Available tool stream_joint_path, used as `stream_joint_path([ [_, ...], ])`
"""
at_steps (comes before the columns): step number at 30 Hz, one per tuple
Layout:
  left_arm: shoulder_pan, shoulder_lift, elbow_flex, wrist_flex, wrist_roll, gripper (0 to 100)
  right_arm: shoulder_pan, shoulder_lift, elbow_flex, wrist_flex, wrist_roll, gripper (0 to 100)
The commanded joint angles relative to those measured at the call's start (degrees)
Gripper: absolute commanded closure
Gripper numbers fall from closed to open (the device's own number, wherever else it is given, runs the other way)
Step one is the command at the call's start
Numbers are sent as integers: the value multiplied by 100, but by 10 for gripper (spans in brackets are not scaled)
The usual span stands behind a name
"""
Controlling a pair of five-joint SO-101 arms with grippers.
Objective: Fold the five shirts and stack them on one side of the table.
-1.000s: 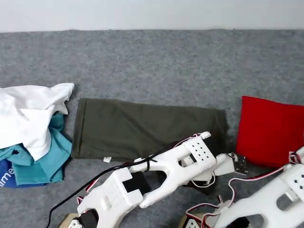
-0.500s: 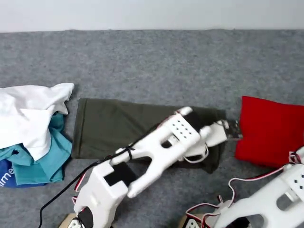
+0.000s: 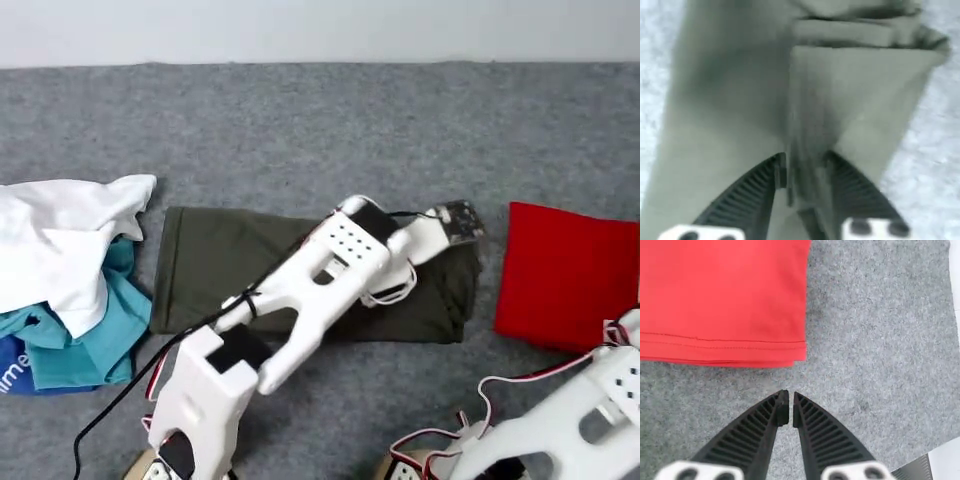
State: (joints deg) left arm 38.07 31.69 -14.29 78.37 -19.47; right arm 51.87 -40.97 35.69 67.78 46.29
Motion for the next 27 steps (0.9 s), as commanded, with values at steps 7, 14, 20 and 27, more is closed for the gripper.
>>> stream_joint_path([
  [7,-193,-35,-505,211,26,823,-57,-171,-79,22,35,969],
  [14,-448,-44,-971,563,-9,823,-40,-171,-88,22,44,969],
  [20,-211,-44,-2018,2251,-290,870,-40,-171,-97,22,44,969],
  [27,141,-554,-1086,2207,-360,881,-40,-171,-97,22,44,969],
])
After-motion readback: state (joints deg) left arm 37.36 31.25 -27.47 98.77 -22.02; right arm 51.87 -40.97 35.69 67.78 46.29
